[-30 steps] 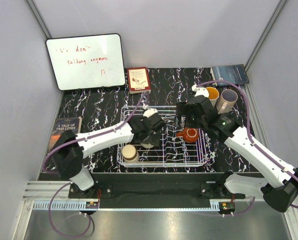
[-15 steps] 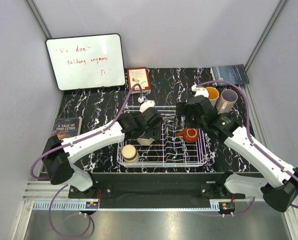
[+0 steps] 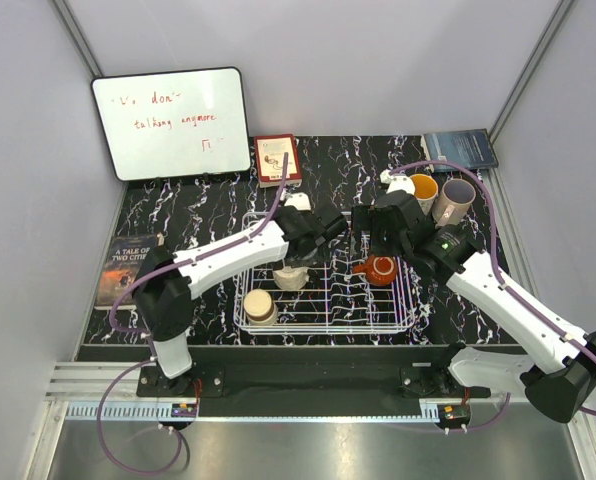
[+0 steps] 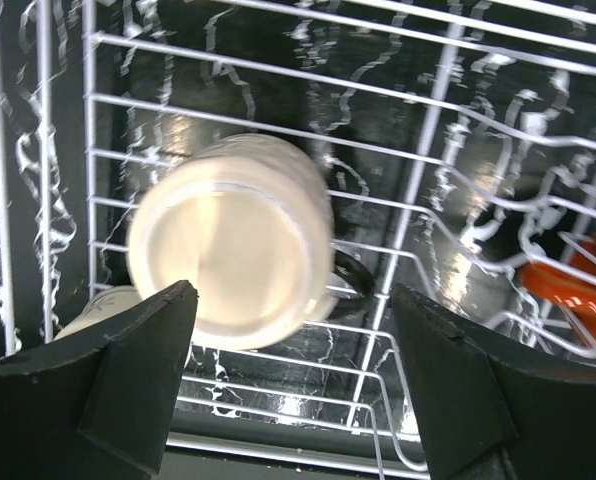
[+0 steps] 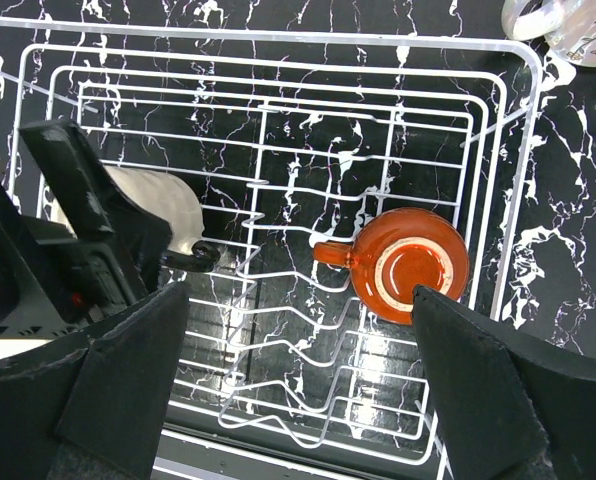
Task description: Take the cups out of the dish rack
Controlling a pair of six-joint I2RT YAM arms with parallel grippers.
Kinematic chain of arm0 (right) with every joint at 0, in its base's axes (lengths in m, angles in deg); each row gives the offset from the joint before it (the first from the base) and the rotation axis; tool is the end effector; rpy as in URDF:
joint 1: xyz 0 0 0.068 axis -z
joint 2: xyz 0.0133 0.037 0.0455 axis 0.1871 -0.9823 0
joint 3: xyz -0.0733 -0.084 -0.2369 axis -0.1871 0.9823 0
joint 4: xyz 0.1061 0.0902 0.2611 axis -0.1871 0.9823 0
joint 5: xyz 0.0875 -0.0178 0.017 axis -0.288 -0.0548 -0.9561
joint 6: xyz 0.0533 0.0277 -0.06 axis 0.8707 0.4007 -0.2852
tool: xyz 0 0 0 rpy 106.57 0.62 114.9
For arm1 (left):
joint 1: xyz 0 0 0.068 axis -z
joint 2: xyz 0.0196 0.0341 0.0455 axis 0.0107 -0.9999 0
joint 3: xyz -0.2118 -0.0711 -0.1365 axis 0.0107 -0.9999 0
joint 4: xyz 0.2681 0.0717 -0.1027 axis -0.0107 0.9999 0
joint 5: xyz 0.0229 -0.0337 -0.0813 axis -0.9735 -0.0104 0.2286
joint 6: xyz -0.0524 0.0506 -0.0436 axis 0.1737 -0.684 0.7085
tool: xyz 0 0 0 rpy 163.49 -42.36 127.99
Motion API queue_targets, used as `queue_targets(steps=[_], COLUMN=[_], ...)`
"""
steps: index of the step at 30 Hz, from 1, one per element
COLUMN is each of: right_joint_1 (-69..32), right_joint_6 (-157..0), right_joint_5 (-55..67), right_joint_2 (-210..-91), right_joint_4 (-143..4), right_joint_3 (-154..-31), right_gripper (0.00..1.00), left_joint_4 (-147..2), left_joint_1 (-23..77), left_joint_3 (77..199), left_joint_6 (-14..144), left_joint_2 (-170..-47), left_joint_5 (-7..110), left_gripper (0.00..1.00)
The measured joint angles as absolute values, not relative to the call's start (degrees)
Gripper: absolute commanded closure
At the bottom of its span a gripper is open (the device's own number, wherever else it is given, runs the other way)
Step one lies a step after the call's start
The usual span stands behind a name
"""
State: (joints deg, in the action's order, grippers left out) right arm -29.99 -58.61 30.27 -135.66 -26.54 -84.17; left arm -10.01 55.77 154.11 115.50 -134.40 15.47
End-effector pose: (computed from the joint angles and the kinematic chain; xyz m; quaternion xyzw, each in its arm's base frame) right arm 0.2451 0.1827 0.3147 -0.0513 0.9041 0.1116 0.4093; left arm 0.2563 -0.3073 0.2207 -0.0894 0.9571 0.0059 0.2757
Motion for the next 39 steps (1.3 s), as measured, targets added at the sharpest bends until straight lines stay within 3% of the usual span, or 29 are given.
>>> queue_targets(steps=[10,21,31,39], right_joint_1=[-29.99,-29.99,-29.99,-29.99], right_joint_6=[-59.94,-60.29,-60.29,-60.27], right_joint_5=[30.53,30.80,30.99,32.26], right_joint_2=[-135.64,-135.53,-133.85,-133.10], right_joint_4=[-26.54,-26.54,-26.30,-25.90], right_joint_3=[-84.17,-83.62,-81.94,-81.59], right_gripper=[0.00,0.00,0.00,0.00], left_joint_4=[-5.18,-4.04,-8.63,-10.90], left_joint_1=[53.87,53.12,51.44,51.27], left_joint_3=[154.42,153.26,149.98,150.57], left_joint_6=[121.12,121.84,116.69,108.97], left_joint_2=[-135.10,-134.84,-134.99,-135.60], left_joint_5=[15.67,16.19,20.93,22.62], left_gripper=[0.18,0.05,0.15,0.17])
